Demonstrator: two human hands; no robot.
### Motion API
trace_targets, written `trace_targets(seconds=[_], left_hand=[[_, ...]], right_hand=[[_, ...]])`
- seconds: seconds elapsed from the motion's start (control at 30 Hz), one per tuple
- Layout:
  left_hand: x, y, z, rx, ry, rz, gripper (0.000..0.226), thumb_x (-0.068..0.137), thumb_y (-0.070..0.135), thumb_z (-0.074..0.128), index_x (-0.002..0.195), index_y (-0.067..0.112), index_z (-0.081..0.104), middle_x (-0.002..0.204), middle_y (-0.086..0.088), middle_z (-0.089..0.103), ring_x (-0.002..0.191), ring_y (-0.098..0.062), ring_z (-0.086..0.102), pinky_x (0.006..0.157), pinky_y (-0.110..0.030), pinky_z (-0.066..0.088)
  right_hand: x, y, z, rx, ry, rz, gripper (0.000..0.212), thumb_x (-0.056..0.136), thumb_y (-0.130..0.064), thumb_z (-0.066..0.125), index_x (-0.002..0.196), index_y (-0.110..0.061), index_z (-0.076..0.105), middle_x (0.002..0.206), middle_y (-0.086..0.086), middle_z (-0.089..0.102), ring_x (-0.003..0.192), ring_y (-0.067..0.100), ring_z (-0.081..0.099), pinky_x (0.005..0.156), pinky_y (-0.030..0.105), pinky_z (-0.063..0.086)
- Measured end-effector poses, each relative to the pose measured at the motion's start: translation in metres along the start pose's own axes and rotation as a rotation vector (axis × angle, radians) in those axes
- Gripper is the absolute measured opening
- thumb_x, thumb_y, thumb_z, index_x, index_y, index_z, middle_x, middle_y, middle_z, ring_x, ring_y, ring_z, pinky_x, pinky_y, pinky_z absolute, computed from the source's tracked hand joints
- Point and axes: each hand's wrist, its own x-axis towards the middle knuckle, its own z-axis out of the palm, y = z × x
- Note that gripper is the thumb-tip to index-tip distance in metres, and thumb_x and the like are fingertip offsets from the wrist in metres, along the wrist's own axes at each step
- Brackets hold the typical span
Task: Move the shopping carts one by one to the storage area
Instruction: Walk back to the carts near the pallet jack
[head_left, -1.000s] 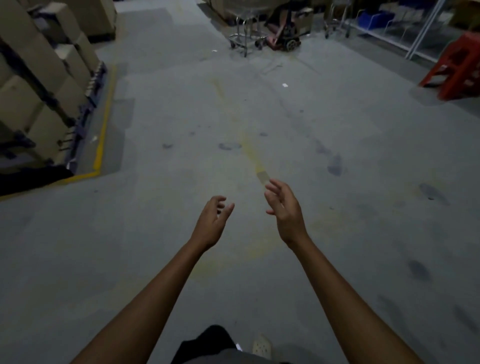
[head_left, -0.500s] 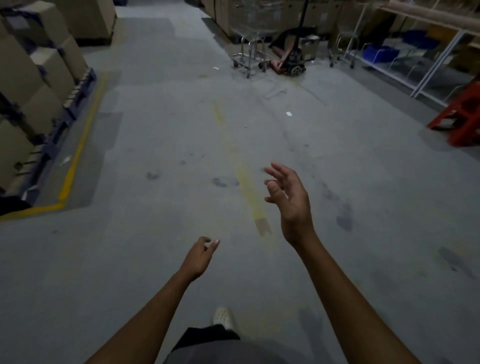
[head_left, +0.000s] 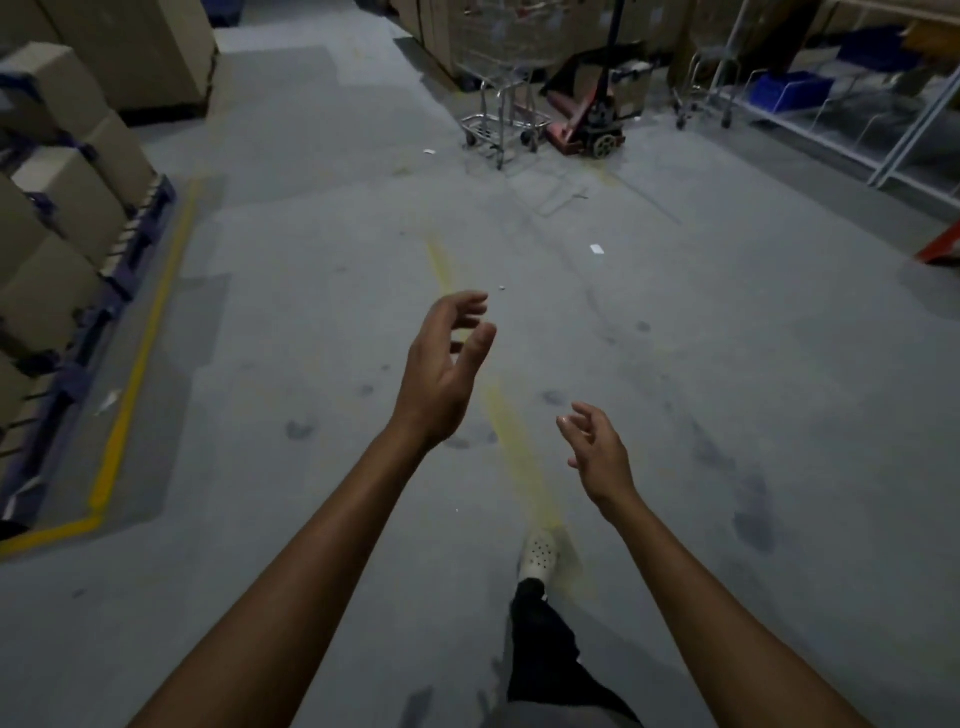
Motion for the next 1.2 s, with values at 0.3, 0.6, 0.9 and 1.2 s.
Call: trace_targets(seconds=[0.3, 0.6, 0.9, 1.2], left_hand=[[0.247, -0.106, 0.046, 0.057, 0.011, 0.025, 0.051, 0.092, 0.055, 0.044, 0.127, 0.019, 0.054, 0.121, -0.003, 0.060, 0.110, -0.007, 0.058, 0.085, -0.014, 0.046], [0.393, -0.289, 0.065, 0.186, -0.069, -0.406, 0.061, 0.090, 0.067, 0.044, 0.131, 0.023, 0.051, 0.124, 0.001, 0.057, 0.104, -0.001, 0.055, 0.085, -0.018, 0.044], [0.539, -0.509, 0.049, 0.201, -0.182, -0.760, 0.060, 0.095, 0.063, 0.043, 0.136, 0.020, 0.047, 0.133, -0.010, 0.054, 0.111, -0.021, 0.054, 0.096, -0.039, 0.046], [0.841, -0.542, -0.005, 0.179, -0.093, -0.519, 0.050, 0.098, 0.054, 0.046, 0.132, 0.017, 0.052, 0.122, -0.005, 0.059, 0.109, -0.018, 0.057, 0.088, -0.031, 0.043]], right_hand=[[0.262, -0.013, 0.037, 0.041, -0.052, 0.105, 0.045, 0.093, -0.048, 0.064, 0.131, -0.025, 0.053, 0.125, 0.002, 0.059, 0.115, 0.024, 0.059, 0.096, 0.054, 0.053], [0.476, -0.194, 0.061, 0.170, -0.091, -0.241, 0.056, 0.076, -0.065, 0.059, 0.124, -0.035, 0.054, 0.121, -0.012, 0.063, 0.108, 0.006, 0.064, 0.090, 0.046, 0.057], [0.682, -0.312, 0.137, 0.207, -0.097, -0.527, 0.049, 0.087, -0.055, 0.056, 0.131, -0.034, 0.050, 0.134, -0.005, 0.061, 0.115, 0.014, 0.062, 0.088, 0.048, 0.056], [0.930, -0.338, 0.234, 0.056, -0.019, -0.336, 0.059, 0.079, -0.063, 0.059, 0.127, -0.030, 0.057, 0.122, -0.008, 0.064, 0.098, -0.002, 0.064, 0.088, 0.048, 0.057]])
